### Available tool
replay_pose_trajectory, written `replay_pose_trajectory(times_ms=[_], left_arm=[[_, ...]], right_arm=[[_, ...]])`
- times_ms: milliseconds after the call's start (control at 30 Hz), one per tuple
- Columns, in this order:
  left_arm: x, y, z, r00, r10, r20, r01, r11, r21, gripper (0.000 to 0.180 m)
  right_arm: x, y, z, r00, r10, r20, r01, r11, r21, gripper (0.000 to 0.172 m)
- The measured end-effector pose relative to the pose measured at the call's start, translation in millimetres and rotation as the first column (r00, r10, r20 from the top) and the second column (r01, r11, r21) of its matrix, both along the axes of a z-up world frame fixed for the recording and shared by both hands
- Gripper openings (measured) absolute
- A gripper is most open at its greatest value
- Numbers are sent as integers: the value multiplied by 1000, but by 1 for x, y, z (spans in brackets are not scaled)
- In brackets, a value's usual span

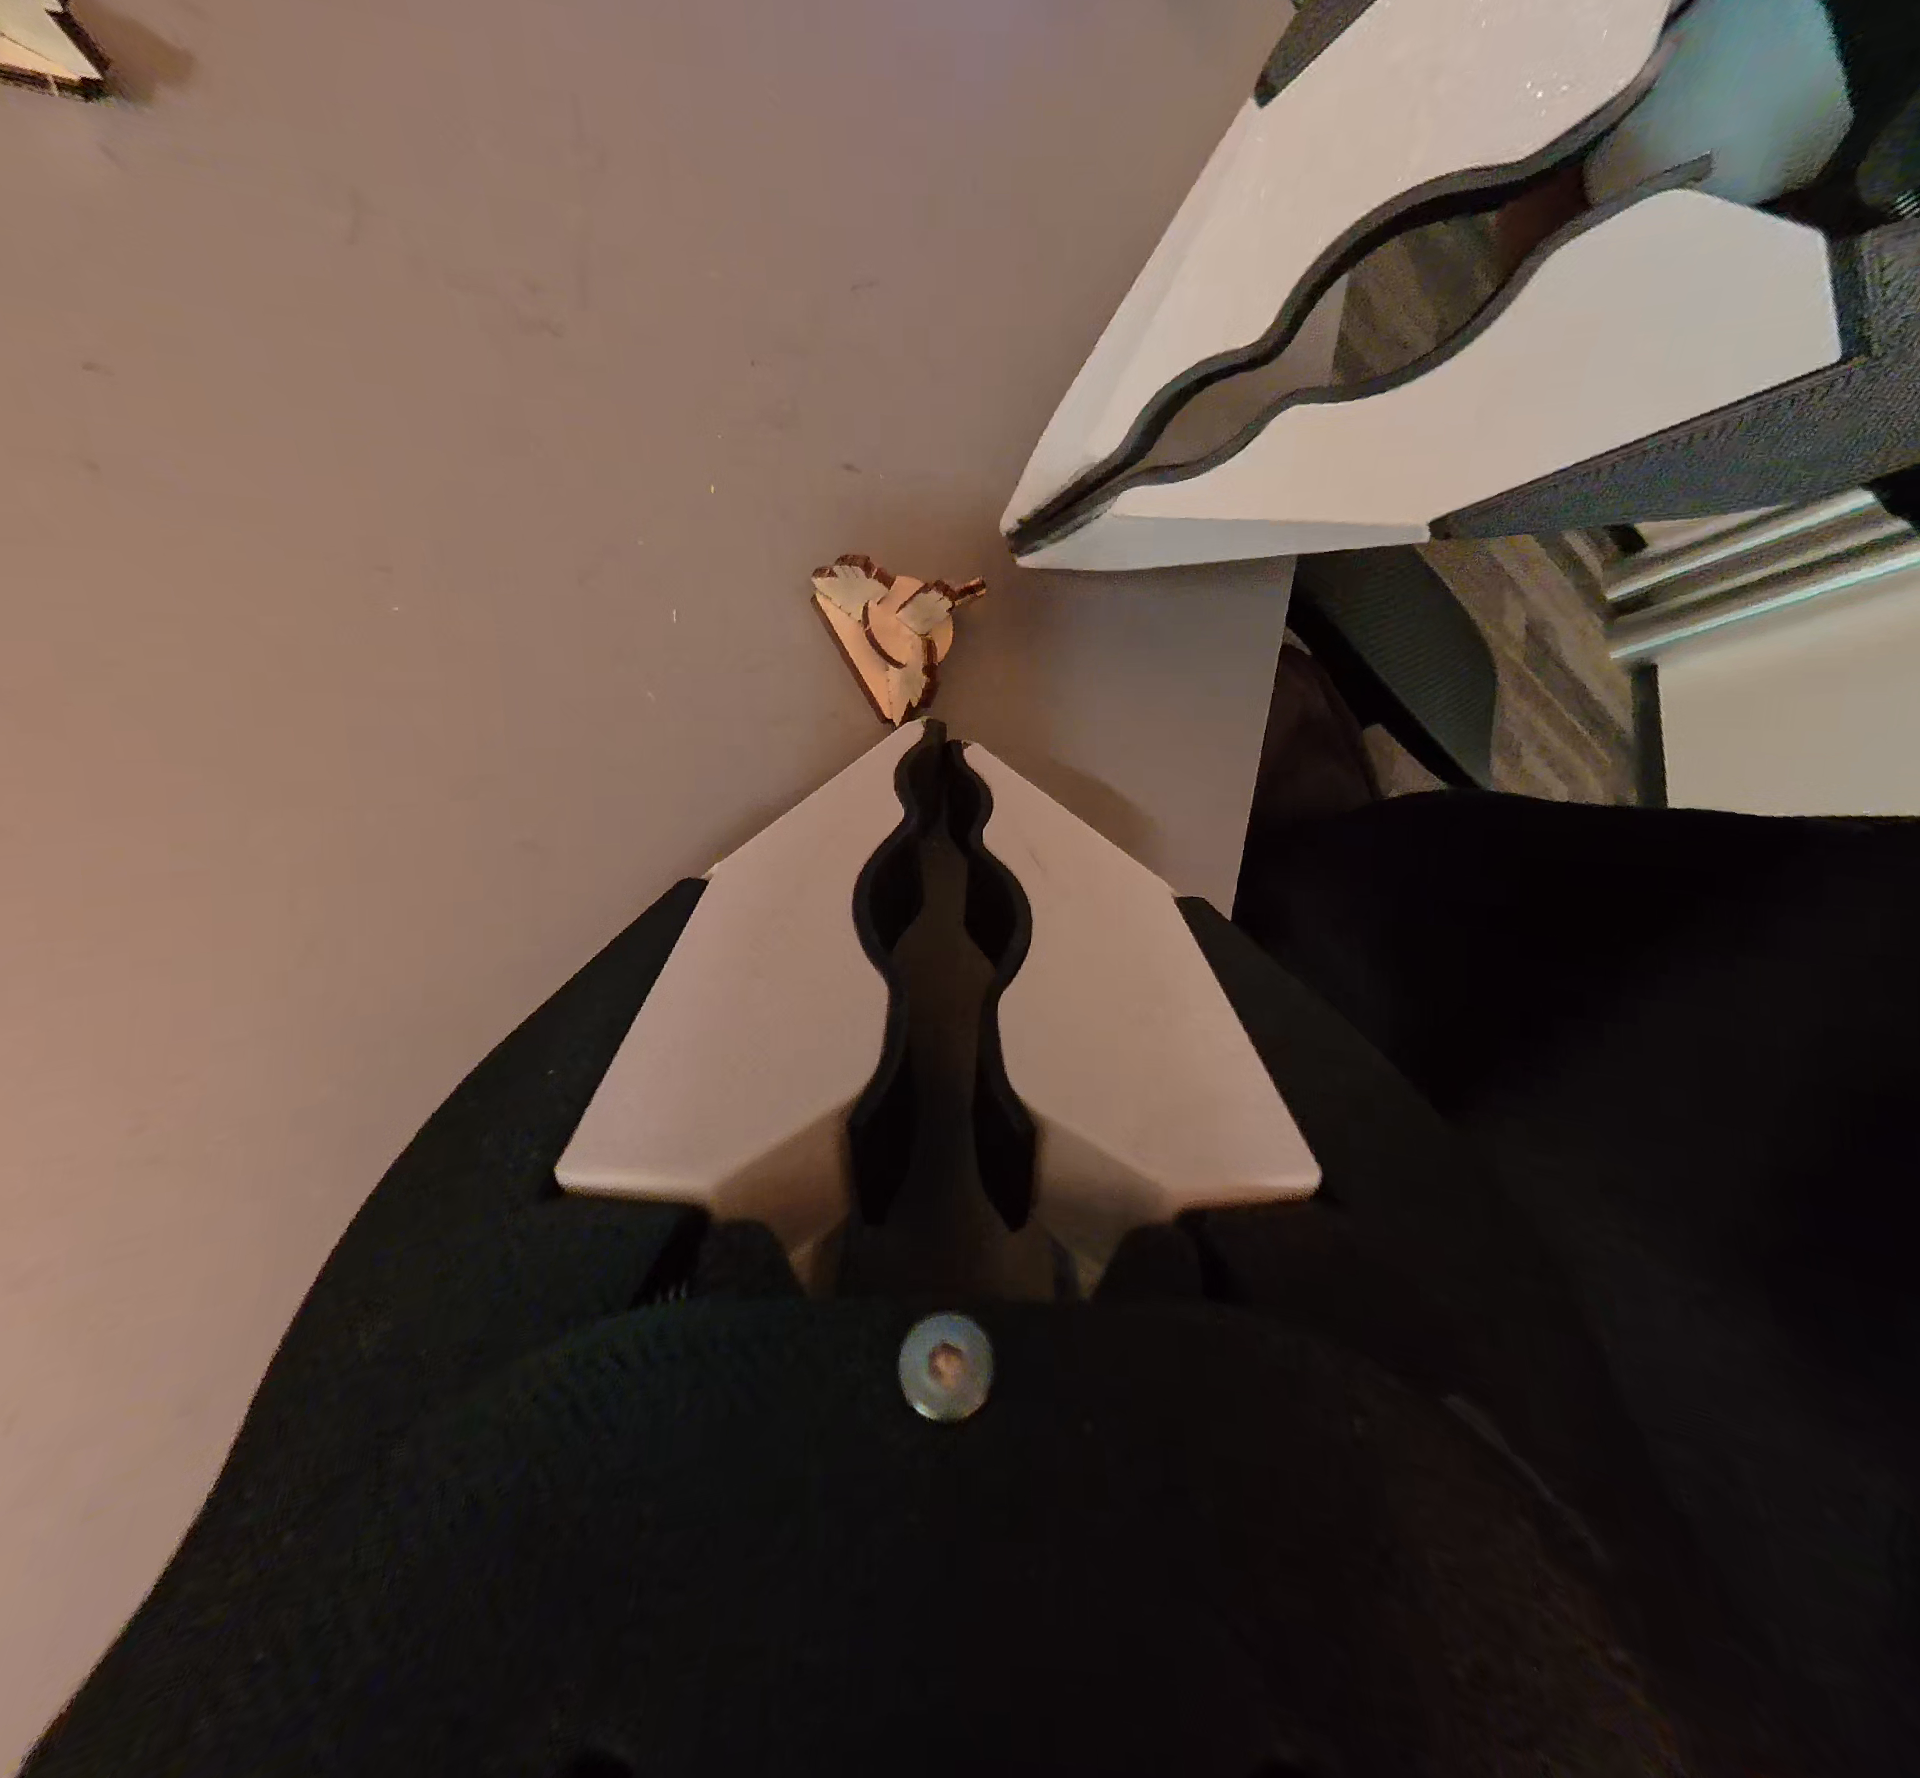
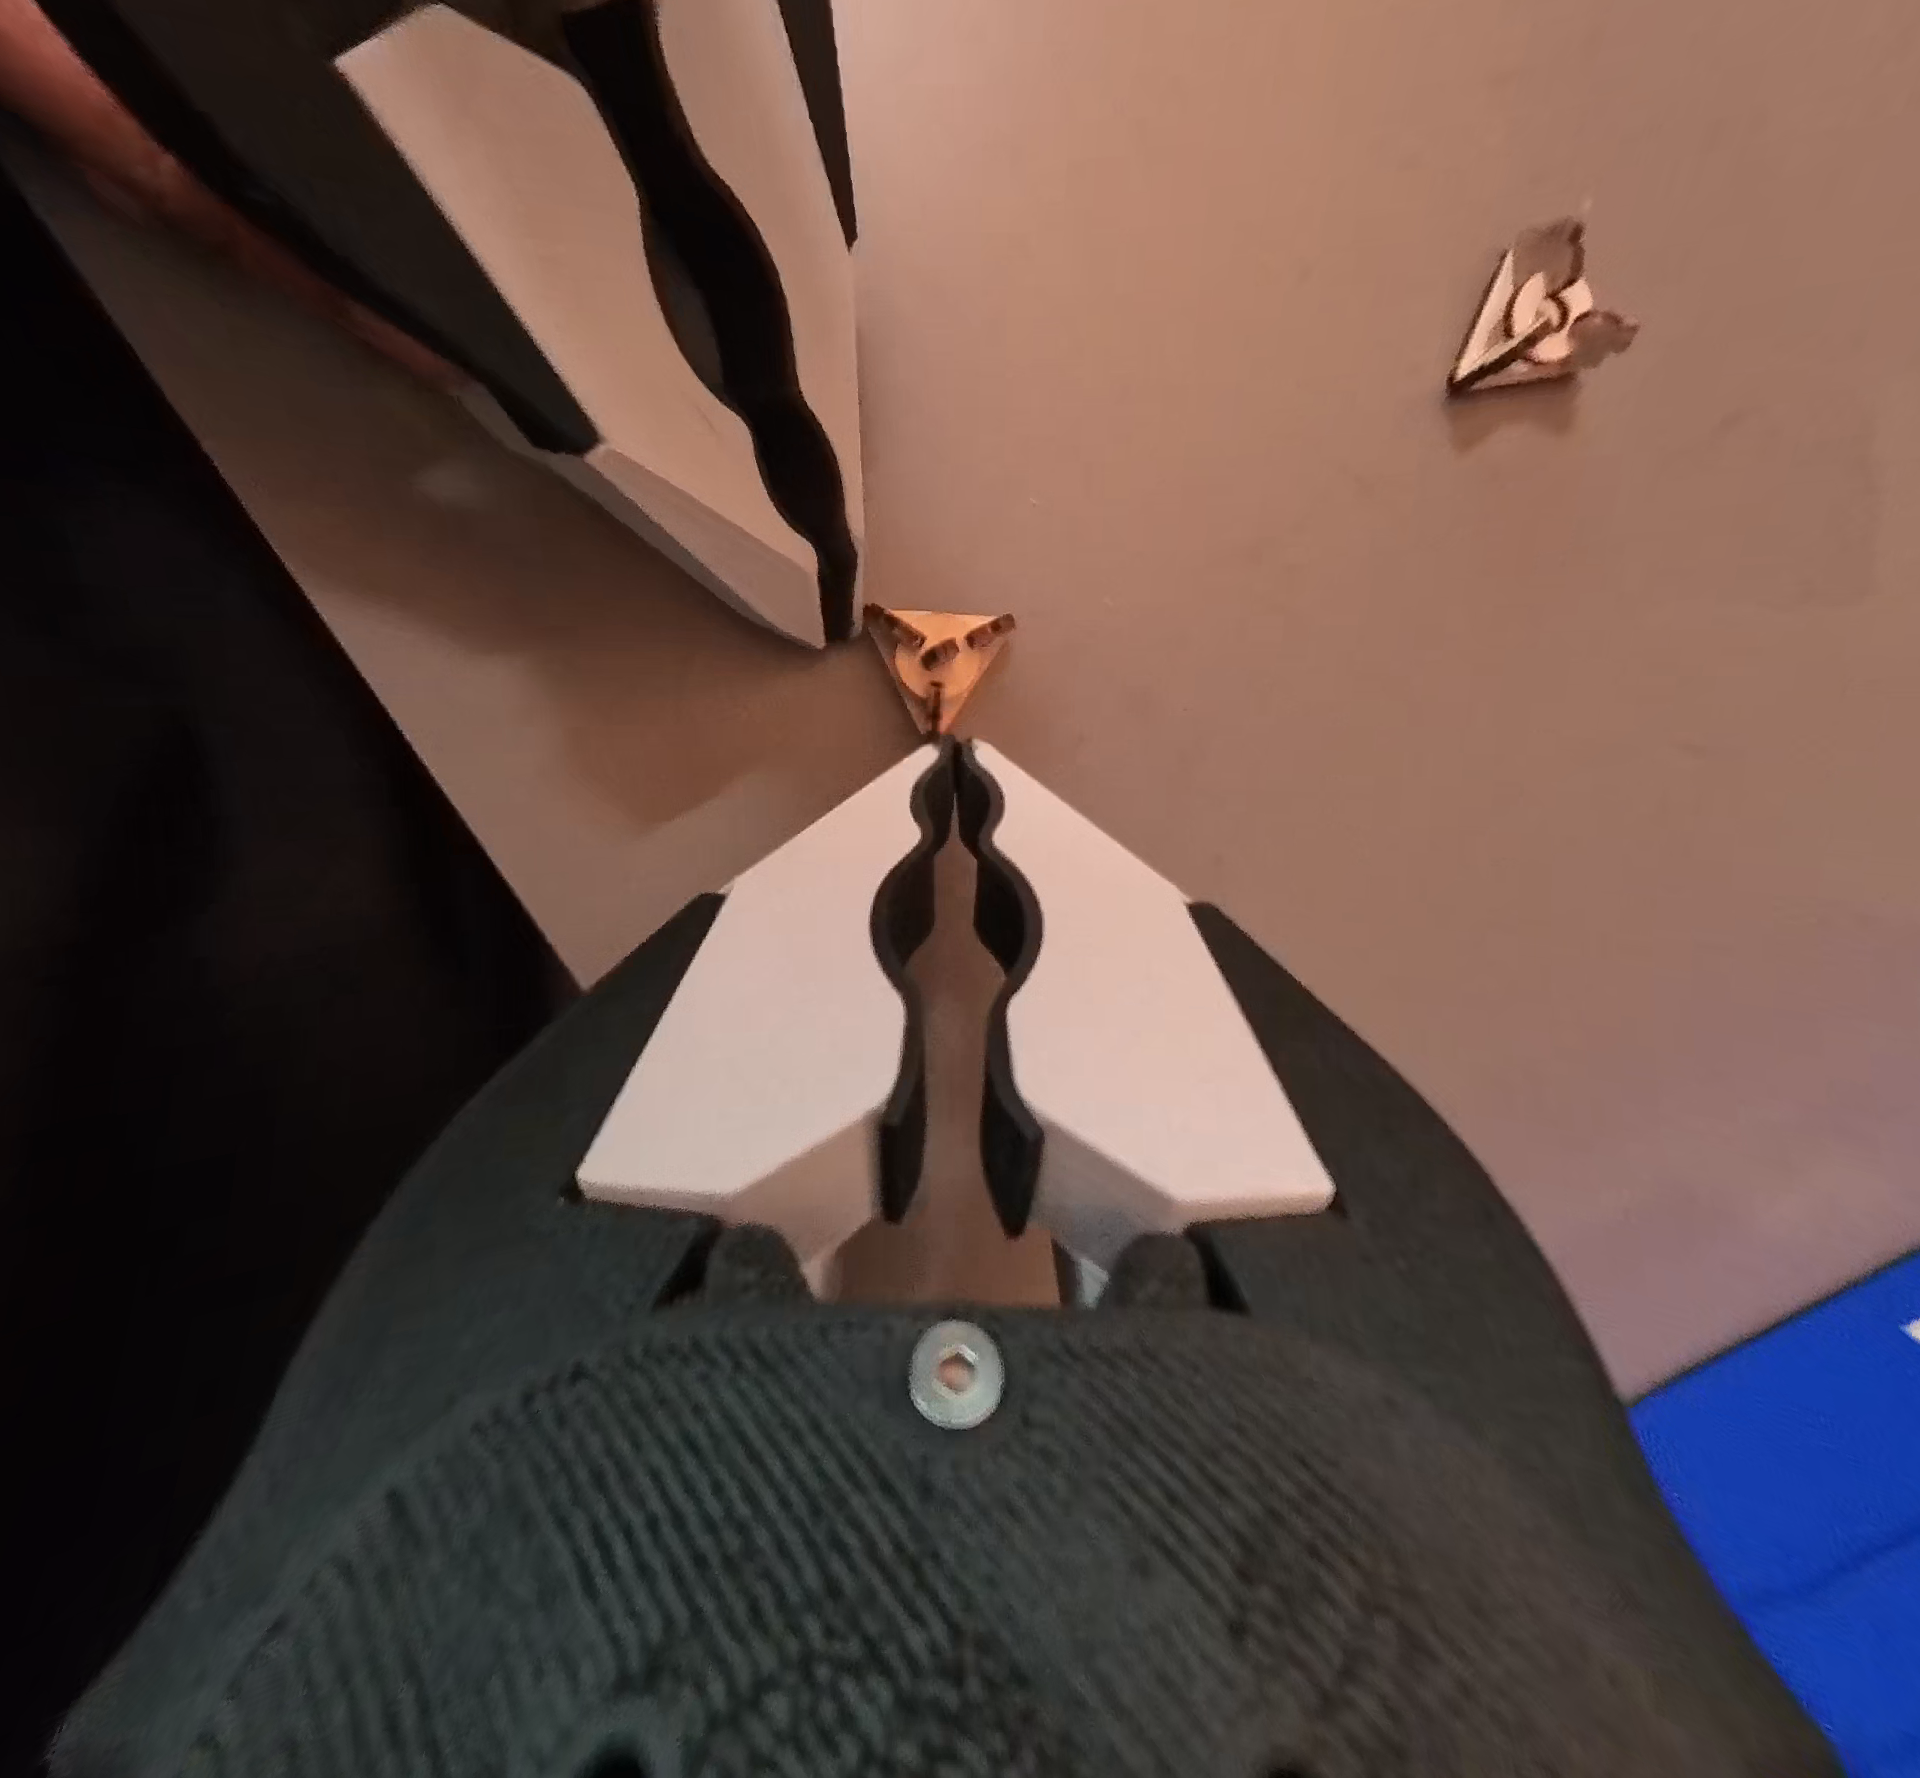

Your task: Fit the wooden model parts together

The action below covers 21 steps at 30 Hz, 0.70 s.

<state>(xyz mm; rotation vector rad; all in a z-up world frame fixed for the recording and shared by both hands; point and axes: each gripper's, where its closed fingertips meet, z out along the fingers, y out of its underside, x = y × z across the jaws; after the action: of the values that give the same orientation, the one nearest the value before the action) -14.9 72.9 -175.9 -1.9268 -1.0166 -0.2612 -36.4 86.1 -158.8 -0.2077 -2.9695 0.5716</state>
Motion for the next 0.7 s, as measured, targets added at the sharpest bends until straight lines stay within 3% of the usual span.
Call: replay_pose_trajectory(times_ms=[267, 700], left_arm=[[0, 0, 0, 1000, 0, 4, 0, 1000, 4, 0], [0, 0, 0, 1000, -3, 11, 3, 1000, 11, 0]], right_arm=[[2, -4, -7, 998, -21, 59, 20, 999, 25, 0], [0, -8, -1, 1000, -3, 17, 3, 999, 46, 0]])
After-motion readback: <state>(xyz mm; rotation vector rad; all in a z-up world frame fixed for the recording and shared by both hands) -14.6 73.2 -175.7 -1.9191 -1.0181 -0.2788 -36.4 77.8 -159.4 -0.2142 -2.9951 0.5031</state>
